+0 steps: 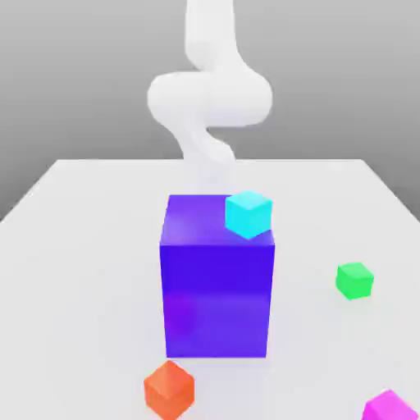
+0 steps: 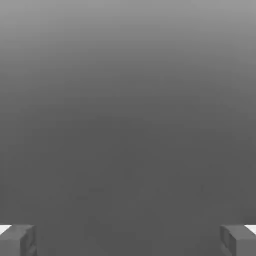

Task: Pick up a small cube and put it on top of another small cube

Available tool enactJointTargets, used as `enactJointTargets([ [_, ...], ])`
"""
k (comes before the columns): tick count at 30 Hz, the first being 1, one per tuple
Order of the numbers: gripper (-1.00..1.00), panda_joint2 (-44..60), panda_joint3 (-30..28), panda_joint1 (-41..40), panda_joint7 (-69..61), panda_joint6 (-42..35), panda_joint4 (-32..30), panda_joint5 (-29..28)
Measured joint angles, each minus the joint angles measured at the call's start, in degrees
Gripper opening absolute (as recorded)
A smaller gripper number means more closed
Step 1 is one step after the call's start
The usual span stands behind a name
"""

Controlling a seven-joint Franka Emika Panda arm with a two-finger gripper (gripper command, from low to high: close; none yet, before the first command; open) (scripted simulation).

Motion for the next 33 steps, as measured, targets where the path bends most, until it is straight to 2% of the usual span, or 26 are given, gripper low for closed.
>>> enactJointTargets([
  [19,0.0,39.82,9.12,5.37,1.67,9.35,4.34,-5.88],
  [33,0.0,68.94,10.33,12.36,3.63,17.9,7.97,-10.9],
])
